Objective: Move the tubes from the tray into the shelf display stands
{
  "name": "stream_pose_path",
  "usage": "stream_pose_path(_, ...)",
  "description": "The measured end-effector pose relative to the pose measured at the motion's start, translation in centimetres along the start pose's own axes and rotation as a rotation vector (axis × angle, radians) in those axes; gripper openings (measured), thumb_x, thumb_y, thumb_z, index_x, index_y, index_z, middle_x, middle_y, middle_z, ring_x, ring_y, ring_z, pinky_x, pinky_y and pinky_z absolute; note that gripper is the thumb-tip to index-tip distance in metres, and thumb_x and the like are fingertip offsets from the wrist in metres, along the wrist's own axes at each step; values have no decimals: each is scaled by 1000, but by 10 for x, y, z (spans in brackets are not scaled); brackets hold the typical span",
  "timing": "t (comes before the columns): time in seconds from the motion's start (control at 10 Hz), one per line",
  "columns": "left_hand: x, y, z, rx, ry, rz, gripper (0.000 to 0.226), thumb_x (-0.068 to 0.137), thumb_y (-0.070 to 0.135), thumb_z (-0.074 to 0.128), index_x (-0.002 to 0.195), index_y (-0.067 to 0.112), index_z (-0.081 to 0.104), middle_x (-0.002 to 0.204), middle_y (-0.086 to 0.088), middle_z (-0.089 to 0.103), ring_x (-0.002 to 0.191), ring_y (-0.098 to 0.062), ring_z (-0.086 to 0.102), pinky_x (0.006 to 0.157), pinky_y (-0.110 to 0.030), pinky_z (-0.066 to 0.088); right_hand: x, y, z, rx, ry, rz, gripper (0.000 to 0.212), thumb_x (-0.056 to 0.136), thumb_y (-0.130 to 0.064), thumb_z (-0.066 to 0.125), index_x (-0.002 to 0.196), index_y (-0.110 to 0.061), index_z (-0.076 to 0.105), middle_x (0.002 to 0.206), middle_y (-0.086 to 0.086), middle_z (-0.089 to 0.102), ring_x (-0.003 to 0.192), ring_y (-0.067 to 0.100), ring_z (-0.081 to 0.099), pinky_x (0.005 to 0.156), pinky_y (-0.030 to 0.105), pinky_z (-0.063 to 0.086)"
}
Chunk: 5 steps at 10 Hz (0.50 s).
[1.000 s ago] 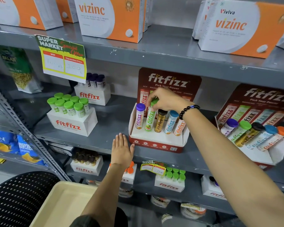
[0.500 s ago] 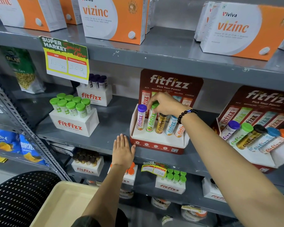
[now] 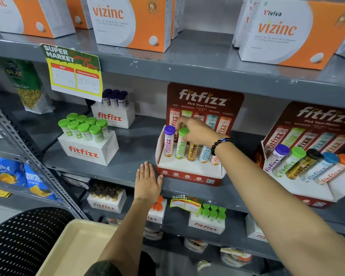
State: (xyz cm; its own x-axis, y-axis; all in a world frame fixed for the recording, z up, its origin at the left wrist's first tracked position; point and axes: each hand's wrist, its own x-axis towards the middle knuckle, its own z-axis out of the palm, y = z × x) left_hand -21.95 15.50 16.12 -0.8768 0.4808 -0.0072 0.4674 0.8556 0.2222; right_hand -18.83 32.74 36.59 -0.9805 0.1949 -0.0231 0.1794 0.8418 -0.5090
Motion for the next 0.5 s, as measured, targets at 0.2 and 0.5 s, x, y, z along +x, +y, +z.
stream_pose_path(0.2, 0, 1, -2, 5, -16, -4, 63, 98, 44, 11, 145, 5, -1, 157, -15, 0, 144, -28, -4, 117, -37, -3, 0, 2, 3, 19, -7, -26, 44, 77, 3, 65, 102, -26, 43, 120, 2, 58, 97, 20, 54, 70, 32, 48)
stream_pose_path(0.5, 1, 7, -13, 24, -111, -36, 62, 99, 43, 11, 144, 4, -7, 156, -16, -8, 143, -29, -9, 117, -39, -3, -8, 14, 9, 48, 75, -83, 65, 78, -2, 64, 131, -25, 33, 132, 7, 53, 105, 22, 55, 79, 31, 47)
